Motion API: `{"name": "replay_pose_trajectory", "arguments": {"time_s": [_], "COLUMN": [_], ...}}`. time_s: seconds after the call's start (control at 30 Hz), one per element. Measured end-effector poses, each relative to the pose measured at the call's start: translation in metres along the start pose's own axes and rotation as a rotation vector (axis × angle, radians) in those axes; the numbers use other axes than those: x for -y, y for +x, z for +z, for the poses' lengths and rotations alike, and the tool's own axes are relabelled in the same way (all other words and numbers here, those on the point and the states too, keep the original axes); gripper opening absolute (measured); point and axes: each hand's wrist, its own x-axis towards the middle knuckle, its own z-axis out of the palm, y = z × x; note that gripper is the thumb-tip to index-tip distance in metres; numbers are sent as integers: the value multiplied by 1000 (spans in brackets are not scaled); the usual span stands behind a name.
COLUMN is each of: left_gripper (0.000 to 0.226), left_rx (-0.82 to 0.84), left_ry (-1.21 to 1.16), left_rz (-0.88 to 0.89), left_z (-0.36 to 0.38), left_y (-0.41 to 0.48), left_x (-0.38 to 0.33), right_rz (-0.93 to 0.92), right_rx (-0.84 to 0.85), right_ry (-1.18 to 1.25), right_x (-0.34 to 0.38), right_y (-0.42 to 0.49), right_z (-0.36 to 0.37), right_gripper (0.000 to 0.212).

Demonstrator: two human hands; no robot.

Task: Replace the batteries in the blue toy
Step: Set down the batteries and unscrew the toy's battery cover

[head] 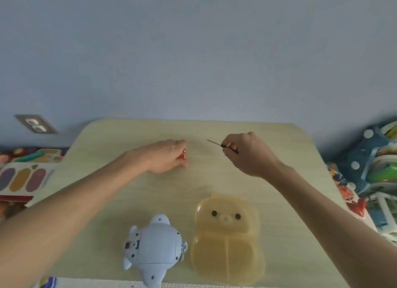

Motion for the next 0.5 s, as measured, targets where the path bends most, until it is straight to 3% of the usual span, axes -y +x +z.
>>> {"name": "replay_pose_trajectory", "arguments": {"time_s": [0.27, 0.5], "left_gripper": [34, 60], "left_rx": [-62, -110], "left_ry": [121, 90], "left_rz": [61, 96], "left_z": [19, 27], "left_y": [1, -7], "left_x": [8, 6], "right_rz": [-128, -84], "right_rx": [-147, -153], "right_ry": [34, 93], "right_x": [-23, -22], "right_y": [-2, -21], "right_z": [27, 27], "right_gripper": [12, 10]}}
